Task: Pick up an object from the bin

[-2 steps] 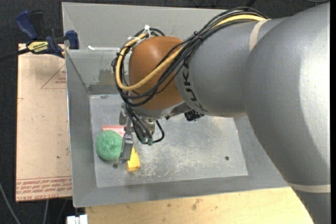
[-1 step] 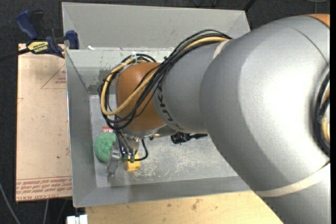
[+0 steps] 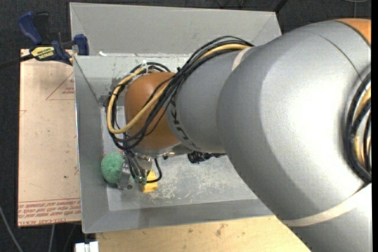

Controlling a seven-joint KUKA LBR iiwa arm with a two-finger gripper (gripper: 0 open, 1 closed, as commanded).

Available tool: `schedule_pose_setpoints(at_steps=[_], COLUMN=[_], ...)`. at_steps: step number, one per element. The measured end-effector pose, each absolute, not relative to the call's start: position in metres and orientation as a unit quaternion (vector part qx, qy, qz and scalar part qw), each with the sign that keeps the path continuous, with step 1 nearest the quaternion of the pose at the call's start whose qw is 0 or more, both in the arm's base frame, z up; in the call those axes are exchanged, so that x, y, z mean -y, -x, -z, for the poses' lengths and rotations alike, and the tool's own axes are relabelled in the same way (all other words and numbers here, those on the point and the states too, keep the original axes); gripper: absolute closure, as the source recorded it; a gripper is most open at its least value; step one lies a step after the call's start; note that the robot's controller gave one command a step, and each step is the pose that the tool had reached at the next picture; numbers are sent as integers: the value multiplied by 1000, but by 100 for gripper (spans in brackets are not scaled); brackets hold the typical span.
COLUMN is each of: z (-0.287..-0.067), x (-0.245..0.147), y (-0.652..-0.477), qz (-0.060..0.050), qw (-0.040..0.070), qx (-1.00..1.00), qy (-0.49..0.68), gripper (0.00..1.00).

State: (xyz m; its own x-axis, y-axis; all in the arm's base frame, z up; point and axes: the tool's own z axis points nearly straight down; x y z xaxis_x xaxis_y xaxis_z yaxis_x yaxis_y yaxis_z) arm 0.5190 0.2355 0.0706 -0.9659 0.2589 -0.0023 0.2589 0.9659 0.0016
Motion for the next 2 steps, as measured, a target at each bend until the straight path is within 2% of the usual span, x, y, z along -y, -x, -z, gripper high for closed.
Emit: schedule_pose_setpoints(at_steps=[2], z=[-75], x=[-235], y=[-517], qz=[1], qw=[-2], qx=[-991], qy=[-131], gripper=[100])
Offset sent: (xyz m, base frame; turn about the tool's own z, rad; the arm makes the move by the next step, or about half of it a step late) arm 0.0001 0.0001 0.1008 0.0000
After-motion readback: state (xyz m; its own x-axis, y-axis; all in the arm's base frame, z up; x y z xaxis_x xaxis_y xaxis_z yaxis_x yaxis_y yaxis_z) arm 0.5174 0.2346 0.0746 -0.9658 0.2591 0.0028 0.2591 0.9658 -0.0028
